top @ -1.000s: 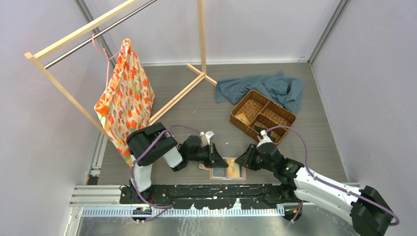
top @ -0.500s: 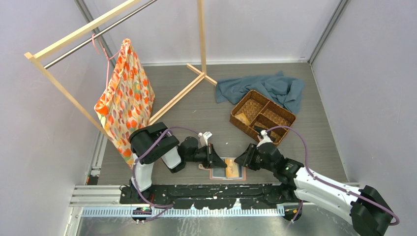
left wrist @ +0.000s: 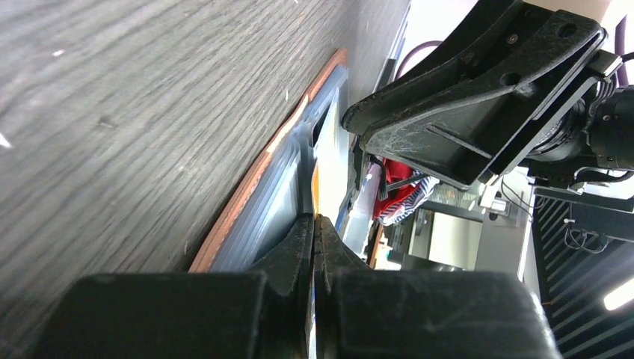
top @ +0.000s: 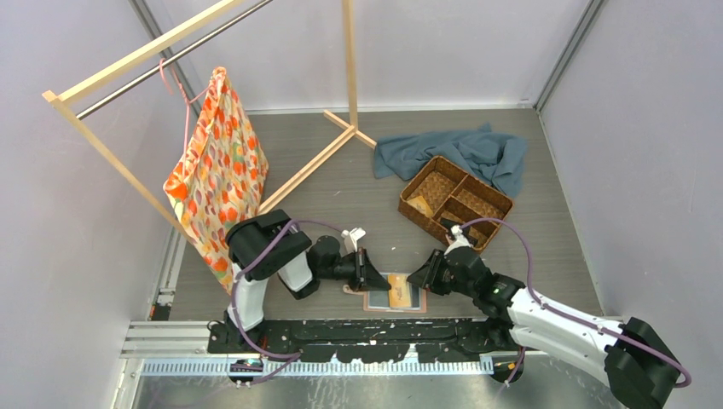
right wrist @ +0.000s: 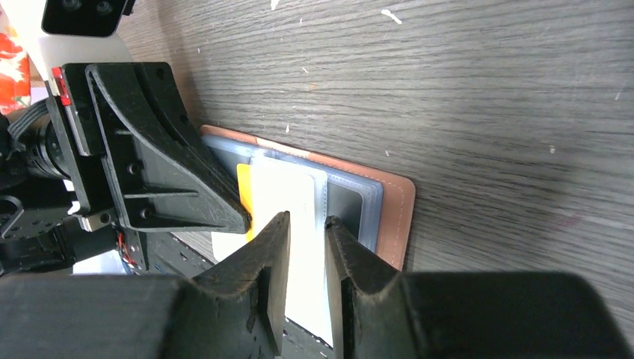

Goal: Take the credit cards out of the card holder
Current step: Remove the credit card from the card holder.

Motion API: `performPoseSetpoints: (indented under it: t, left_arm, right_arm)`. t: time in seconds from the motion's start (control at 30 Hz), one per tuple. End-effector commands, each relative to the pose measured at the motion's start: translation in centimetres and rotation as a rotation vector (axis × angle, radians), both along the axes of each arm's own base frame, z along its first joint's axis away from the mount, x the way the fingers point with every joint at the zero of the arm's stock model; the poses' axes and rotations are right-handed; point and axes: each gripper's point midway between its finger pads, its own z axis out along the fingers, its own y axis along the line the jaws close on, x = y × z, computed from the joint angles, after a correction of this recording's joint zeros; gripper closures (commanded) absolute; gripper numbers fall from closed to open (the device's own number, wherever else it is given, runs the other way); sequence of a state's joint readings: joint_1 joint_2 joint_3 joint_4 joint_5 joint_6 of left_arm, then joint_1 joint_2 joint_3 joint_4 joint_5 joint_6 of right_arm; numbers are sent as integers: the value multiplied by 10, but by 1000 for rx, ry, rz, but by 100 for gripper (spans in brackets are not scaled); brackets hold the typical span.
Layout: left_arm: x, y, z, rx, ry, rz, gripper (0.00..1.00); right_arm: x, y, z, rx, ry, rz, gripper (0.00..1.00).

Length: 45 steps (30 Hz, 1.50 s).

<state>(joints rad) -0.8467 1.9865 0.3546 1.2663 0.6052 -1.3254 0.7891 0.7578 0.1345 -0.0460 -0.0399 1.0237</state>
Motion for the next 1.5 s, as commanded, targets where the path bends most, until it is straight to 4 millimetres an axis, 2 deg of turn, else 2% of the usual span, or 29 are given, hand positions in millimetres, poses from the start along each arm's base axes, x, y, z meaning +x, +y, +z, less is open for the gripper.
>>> performPoseSetpoints:
  t: [0.0,0.17,0.37,0.63,0.77,0.87,1.1,1.3,1.47]
  left_arm:
    - [-12,26,-37,170,63,-35,99]
    - [-13,24,-38,190,71,-59,99]
    - [-14,24,-36,191,73,-64,99]
    - [-11,20,-31,186,64,-73,100]
    - [-11,20,-31,188,63,-77,99]
    - [-11,20,-31,189,64,-77,99]
    - [-16,27,-35,215,68,-82,99]
    - [-15,25,-31,203,61,-86,99]
    - [-13,22,-29,196,58,-92,99]
  right_arm:
    - [-5,-1,-1,-17,-5,40,71]
    - [3,0,21,16,-78,23,71]
    - [-1,9,28,60,-81,67,71]
    - [-4,23,23,85,-56,128,74]
    - [-1,26,27,93,-66,127,75]
    - [1,23,29,86,-77,114,75]
    - [0,11,19,40,-55,70,70]
    - [-1,21,33,101,-84,107,73]
    - [0,28,34,112,-85,132,74]
